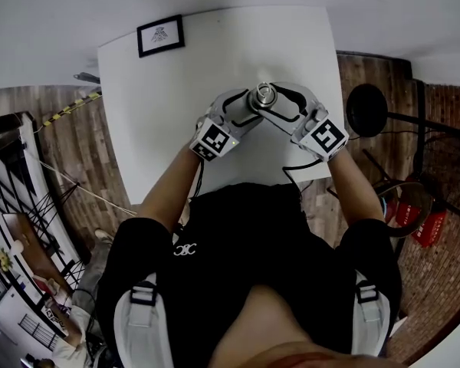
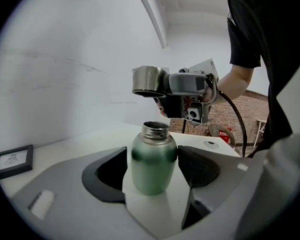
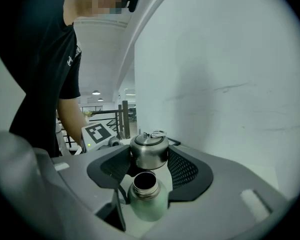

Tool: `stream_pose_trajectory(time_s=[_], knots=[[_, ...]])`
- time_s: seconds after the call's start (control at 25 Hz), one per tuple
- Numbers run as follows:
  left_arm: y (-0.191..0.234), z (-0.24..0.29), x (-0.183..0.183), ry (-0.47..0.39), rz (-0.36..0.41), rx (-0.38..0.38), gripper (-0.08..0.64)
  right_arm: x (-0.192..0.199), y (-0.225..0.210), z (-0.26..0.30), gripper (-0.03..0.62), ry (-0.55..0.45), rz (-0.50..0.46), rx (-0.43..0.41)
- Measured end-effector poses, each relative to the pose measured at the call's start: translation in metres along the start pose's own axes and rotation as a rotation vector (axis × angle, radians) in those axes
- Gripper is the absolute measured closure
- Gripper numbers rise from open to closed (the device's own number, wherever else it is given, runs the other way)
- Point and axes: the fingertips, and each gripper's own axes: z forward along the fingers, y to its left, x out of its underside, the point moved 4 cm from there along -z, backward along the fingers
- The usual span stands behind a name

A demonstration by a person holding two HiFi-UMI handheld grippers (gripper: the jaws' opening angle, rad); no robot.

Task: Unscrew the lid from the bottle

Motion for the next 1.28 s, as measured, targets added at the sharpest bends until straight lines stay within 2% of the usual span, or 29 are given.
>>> stream_pose_trajectory(time_s=[0.16,0.24,0.44,0.56,0.64,0.76,0.88,1.04,1.28], knots=[[-0.002,-0.026,-0.016,-0.034,-0.033,-0.098,0.198,-0.009,0.008,-0.016,0.357,-0.042,0.004,0.142],[-0.002,-0.046,-0.026,-0.061,-0.049,-0.173,0.228,-0.015,0.015,-0.026,0.357,-0.069,0.006,0.235],[0.016,-0.108,-0.059,-0.095,-0.043,-0.485,0.507,-0.029,0.022,-0.045,0.357,-0.161,0.041,0.514],[0.020,-0.143,-0.069,-0.116,-0.085,-0.616,0.506,-0.039,0.032,-0.054,0.357,-0.190,0.056,0.644],[0.016,-0.165,-0.071,-0.098,-0.116,-0.679,0.506,-0.046,0.043,-0.060,0.356,-0.206,0.058,0.701],[0.007,-0.192,-0.078,-0.079,-0.138,-0.738,0.506,-0.056,0.058,-0.067,0.356,-0.239,0.063,0.759],[0.001,-0.209,-0.086,-0.126,-0.143,-0.759,0.506,-0.061,0.068,-0.071,0.356,-0.260,0.062,0.784],[-0.004,-0.223,-0.089,-0.136,-0.180,-0.801,0.506,-0.062,0.069,-0.073,0.356,-0.265,0.066,0.805],[-0.014,-0.227,-0.098,-0.168,-0.164,-0.812,0.506,-0.067,0.073,-0.075,0.356,-0.282,0.052,0.795]])
